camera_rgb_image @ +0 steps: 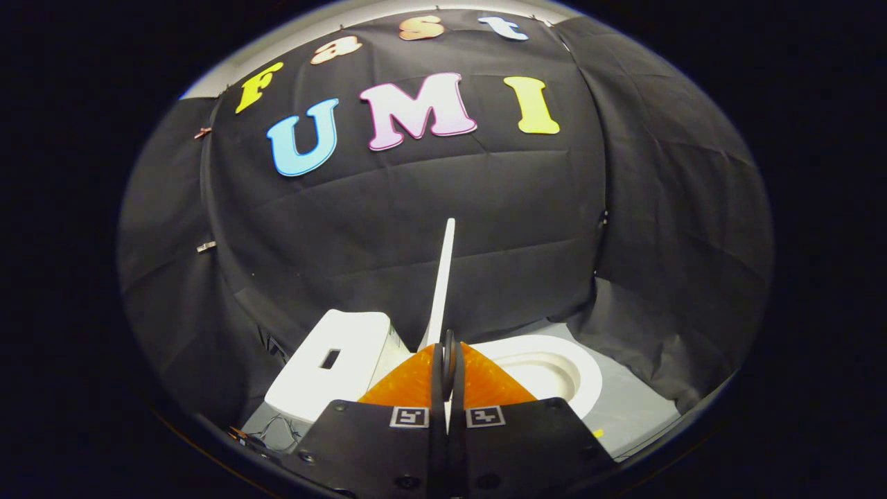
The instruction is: Open the toilet lid.
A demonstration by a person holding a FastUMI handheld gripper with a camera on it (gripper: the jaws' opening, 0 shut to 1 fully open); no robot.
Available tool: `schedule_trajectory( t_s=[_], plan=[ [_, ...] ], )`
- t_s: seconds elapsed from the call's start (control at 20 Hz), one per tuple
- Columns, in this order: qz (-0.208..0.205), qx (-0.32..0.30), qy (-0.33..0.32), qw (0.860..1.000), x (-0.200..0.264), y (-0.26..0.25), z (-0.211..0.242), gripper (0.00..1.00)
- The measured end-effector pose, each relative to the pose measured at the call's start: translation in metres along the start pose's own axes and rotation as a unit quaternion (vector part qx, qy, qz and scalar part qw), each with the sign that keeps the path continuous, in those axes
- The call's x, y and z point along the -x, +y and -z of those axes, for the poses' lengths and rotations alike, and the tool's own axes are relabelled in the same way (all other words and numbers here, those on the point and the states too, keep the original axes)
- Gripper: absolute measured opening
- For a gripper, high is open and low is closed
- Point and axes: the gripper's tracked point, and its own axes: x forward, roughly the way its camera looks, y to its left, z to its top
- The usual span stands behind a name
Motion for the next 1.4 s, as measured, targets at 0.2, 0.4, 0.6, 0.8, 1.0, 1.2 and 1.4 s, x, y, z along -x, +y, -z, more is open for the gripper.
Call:
schedule_trajectory(
  t_s=[0.2,0.4,0.6,0.8,1.0,1.2,1.4],
  plan=[
    [0.002,0.036,-0.005,0.999,0.001,0.027,-0.006,0.05],
    [0.007,0.081,-0.012,0.997,0.002,0.061,-0.007,0.05],
    [0.003,0.121,-0.018,0.992,0.004,0.097,-0.002,0.05],
    [0.008,0.166,-0.024,0.986,0.003,0.121,0.001,0.05],
    [0.009,0.211,-0.029,0.977,0.002,0.145,0.007,0.05],
    [-0.001,0.224,-0.028,0.974,0.002,0.164,0.011,0.05],
    [-0.007,0.234,-0.029,0.972,0.003,0.173,0.013,0.06]
  ],
)
